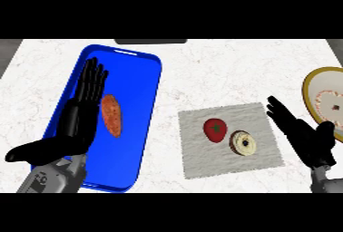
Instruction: Pick the cupcake from the placemat and place it in the bowl
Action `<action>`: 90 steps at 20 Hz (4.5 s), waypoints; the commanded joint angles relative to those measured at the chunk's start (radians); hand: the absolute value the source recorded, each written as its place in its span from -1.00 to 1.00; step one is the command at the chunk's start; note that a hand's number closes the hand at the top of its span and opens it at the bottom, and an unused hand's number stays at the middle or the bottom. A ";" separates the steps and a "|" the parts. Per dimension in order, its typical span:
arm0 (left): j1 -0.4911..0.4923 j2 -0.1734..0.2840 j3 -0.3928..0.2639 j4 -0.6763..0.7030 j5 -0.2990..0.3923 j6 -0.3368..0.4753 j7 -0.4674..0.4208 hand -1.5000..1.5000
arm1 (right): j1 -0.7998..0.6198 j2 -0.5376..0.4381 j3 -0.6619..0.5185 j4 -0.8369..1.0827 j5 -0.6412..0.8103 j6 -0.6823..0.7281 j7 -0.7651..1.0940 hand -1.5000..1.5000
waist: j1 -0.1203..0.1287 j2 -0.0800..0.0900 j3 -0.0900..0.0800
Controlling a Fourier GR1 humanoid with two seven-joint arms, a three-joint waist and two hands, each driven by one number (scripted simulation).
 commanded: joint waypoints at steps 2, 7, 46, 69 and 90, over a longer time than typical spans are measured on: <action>0.025 0.062 0.057 0.034 0.019 -0.037 0.029 0.00 | -0.074 0.125 0.091 -0.086 -0.021 0.011 0.000 -1.00 | 0.038 -0.059 -0.005; 0.040 0.128 0.126 0.104 0.015 -0.016 0.059 0.00 | -0.271 -0.043 0.131 -0.220 0.303 -0.008 -0.106 -1.00 | 0.054 -0.102 -0.029; -0.022 0.174 0.366 0.214 0.041 -0.215 0.094 0.00 | -0.083 -0.054 0.238 -0.835 0.616 0.571 0.804 -1.00 | 0.019 -0.058 -0.005; 0.015 0.073 0.463 0.229 -0.070 -0.313 0.075 0.00 | 0.045 0.039 0.179 -0.415 0.965 0.415 0.252 -1.00 | 0.018 -0.057 -0.004; 0.031 0.016 0.512 0.112 -0.140 -0.342 0.174 0.00 | 0.003 0.196 0.184 -0.109 1.188 0.323 0.125 -1.00 | 0.023 -0.058 -0.004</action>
